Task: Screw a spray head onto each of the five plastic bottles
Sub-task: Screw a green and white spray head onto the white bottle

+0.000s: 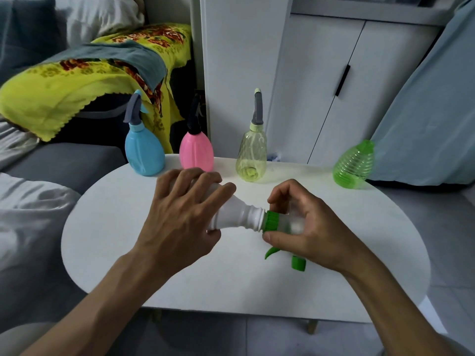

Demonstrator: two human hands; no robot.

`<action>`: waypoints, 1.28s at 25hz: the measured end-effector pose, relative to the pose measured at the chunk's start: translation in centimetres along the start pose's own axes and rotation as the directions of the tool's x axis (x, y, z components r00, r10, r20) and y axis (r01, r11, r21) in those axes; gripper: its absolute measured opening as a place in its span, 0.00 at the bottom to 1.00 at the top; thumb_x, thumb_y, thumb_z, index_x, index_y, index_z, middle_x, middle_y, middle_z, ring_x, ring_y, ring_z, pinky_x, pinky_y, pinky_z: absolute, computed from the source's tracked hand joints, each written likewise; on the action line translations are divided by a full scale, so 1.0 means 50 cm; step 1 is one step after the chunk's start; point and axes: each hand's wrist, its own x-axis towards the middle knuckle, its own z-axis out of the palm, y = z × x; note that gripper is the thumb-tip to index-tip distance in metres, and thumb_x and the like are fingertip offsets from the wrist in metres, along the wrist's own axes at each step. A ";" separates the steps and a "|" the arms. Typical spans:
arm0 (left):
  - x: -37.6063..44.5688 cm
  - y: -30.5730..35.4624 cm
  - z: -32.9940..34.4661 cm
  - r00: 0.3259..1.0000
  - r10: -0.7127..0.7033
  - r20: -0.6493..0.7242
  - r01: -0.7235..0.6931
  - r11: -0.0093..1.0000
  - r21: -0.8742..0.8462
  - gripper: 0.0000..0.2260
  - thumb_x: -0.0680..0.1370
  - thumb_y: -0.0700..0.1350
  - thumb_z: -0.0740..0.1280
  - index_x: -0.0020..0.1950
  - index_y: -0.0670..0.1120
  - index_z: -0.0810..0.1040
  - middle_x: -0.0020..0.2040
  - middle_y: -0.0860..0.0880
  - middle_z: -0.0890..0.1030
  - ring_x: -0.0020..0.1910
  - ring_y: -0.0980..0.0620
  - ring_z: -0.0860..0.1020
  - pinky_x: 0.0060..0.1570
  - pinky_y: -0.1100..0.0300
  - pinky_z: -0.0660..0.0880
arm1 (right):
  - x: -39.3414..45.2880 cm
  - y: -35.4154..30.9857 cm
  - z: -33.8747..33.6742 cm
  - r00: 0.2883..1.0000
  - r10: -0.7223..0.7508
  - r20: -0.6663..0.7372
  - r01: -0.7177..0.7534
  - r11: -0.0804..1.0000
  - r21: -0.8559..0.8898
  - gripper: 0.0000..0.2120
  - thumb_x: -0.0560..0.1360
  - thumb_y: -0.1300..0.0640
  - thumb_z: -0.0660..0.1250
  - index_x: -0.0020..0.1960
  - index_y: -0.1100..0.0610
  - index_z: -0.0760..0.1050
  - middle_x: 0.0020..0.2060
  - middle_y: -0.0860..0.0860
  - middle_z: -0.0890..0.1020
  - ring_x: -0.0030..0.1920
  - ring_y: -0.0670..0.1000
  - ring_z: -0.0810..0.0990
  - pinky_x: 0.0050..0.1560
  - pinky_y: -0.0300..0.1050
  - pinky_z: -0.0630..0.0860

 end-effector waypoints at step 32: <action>0.009 0.062 -0.009 0.816 -0.055 0.576 0.562 0.311 -0.766 0.27 0.64 0.62 0.73 0.61 0.62 0.71 0.52 0.58 0.80 0.49 0.56 0.80 0.47 0.53 0.81 | 0.025 0.004 0.010 0.986 0.113 -0.121 0.053 0.478 0.877 0.15 0.70 0.60 0.72 0.56 0.52 0.83 0.55 0.57 0.85 0.55 0.56 0.83 0.52 0.53 0.78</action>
